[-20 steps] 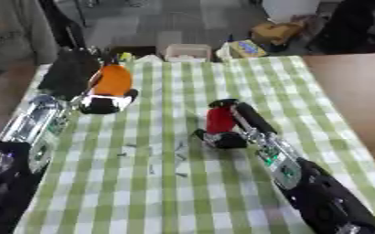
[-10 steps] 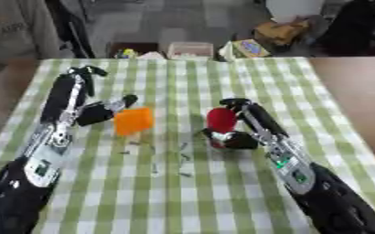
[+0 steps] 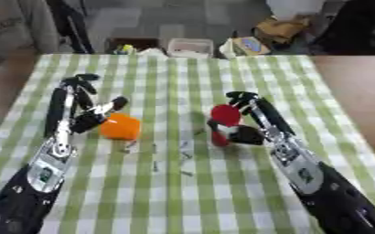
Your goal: Pour the contents of one cup into another cup.
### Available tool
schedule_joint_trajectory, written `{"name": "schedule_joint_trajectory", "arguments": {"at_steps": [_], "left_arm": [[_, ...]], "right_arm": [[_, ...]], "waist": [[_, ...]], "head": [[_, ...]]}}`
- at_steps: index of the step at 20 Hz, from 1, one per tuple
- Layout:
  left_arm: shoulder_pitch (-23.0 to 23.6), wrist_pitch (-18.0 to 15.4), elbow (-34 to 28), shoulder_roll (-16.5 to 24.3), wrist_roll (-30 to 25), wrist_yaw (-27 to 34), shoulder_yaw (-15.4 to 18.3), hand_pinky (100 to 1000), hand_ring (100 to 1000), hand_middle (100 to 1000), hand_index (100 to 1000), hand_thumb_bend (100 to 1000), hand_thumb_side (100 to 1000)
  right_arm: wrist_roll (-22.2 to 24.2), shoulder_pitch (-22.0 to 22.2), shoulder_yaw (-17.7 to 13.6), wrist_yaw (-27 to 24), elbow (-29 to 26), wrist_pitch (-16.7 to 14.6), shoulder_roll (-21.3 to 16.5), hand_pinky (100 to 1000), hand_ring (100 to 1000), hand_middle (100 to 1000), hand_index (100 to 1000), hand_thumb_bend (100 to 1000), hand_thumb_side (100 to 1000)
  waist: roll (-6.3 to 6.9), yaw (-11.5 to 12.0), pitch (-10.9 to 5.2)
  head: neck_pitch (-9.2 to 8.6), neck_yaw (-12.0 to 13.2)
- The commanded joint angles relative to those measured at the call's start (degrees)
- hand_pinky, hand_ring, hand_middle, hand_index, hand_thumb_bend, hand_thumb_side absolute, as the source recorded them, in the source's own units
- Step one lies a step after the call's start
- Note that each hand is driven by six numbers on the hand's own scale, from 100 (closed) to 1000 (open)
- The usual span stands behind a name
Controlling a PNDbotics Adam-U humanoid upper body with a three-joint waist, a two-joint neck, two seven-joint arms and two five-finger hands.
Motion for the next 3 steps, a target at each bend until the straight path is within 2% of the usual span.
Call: {"name": "schedule_joint_trajectory", "arguments": {"at_steps": [1,3], "left_arm": [[-0.24,-0.39,-3.33,1.19,0.62,1.04,1.09,419,468,544,759,1000,837],[0.23,-0.34,-4.97,1.43,0.64,1.94,1.33,448,499,569,766,1000,872]], "right_arm": [[-0.59,-0.66,-0.62,-1.16,-2.79,0.30,-1.05,670,738,738,877,554,577],[-0.65,-0.56,-0.64,-1.46,-3.58,0.52,-1.24,679,749,757,882,569,585]], "waist": [[-0.06,-0.08,-0.73],[-0.13,-0.09,-0.74]], "head": [[-0.51,0.04],[-0.48,0.03]]}}
